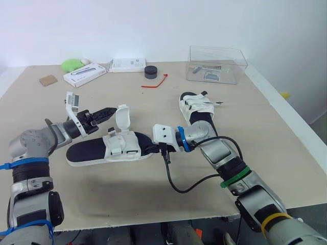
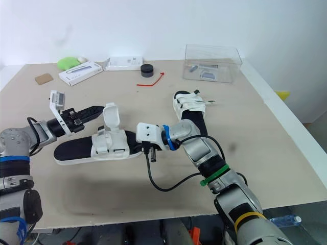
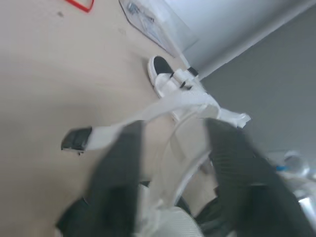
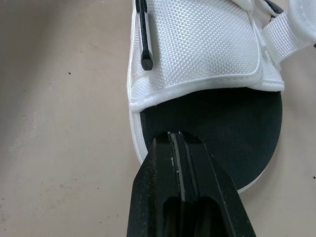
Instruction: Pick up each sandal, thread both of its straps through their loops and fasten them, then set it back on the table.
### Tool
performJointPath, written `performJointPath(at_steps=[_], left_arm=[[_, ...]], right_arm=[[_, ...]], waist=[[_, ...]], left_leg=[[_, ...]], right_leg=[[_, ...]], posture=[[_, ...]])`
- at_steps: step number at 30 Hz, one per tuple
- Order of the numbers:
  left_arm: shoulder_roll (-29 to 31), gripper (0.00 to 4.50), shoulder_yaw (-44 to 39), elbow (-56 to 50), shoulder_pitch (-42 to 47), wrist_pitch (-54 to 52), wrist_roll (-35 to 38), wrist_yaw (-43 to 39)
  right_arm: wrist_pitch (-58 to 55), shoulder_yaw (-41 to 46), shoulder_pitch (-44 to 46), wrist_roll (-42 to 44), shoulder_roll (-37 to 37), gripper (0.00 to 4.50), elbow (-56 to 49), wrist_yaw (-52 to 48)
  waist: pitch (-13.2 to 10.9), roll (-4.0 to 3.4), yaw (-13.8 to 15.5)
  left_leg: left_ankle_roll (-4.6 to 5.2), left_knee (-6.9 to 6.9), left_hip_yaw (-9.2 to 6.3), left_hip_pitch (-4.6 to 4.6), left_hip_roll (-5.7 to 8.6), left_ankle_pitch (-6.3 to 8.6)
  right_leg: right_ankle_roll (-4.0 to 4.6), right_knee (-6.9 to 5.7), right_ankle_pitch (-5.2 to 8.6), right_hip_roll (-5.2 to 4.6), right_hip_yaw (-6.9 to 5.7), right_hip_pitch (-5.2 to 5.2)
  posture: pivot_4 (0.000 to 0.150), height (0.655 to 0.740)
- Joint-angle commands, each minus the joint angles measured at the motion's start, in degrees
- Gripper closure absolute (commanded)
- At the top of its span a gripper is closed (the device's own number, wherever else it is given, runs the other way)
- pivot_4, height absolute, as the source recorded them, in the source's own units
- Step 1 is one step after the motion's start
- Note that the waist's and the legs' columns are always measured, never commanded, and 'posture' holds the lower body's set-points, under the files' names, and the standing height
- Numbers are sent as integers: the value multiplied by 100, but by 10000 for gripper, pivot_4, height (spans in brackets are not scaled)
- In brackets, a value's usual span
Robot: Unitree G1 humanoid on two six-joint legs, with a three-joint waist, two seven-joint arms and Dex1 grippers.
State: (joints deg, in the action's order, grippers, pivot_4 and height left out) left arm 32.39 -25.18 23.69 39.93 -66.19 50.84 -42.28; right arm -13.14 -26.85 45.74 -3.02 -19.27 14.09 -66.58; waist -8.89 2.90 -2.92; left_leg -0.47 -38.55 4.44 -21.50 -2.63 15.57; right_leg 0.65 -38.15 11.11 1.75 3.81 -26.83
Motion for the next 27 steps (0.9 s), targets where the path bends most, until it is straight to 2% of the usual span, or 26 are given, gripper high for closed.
performJointPath(at_steps=[1,2,3,15,22,27], left_arm=[[-36,6647,-418,34,202,-433,391,330],[-67,2786,-395,33,192,-531,400,385],[-107,751,-408,43,191,-636,438,444],[-659,751,-1550,730,660,-1427,1273,1524],[-1014,751,-1712,1342,1005,-936,1164,1940],[-996,751,-1640,2102,1281,-498,916,1996]], right_arm=[[-5,-54,-68,-68,-50,45000,-43,-16],[-3,-57,-70,-67,-51,45000,-45,-18],[0,-59,-69,-66,-51,45000,-43,-18],[71,-89,-110,-102,-87,45000,-70,-3],[72,-100,-113,-114,-42,45000,-65,22],[99,-84,-89,-145,-50,45000,-30,47]], waist=[[0,0,1],[0,0,2],[0,1,3],[1,2,16],[1,4,13],[1,4,12]], left_leg=[[-1,0,0,0,0,-1],[-1,0,0,0,1,-1],[-3,0,0,0,2,-2],[-8,0,-4,0,5,-4],[-30,1,-2,0,12,-15],[-33,2,-3,0,17,-17]], right_leg=[[-1,0,0,-1,0,0],[-1,0,-1,-1,-1,0],[-2,0,-1,-1,0,0],[25,-1,-18,-5,-2,0],[16,-1,-22,-4,0,1],[17,-1,-22,-3,0,0]], posture=[[1500,7261],[1500,7261],[1500,7261],[1500,7261],[1500,7261],[1500,7261]])
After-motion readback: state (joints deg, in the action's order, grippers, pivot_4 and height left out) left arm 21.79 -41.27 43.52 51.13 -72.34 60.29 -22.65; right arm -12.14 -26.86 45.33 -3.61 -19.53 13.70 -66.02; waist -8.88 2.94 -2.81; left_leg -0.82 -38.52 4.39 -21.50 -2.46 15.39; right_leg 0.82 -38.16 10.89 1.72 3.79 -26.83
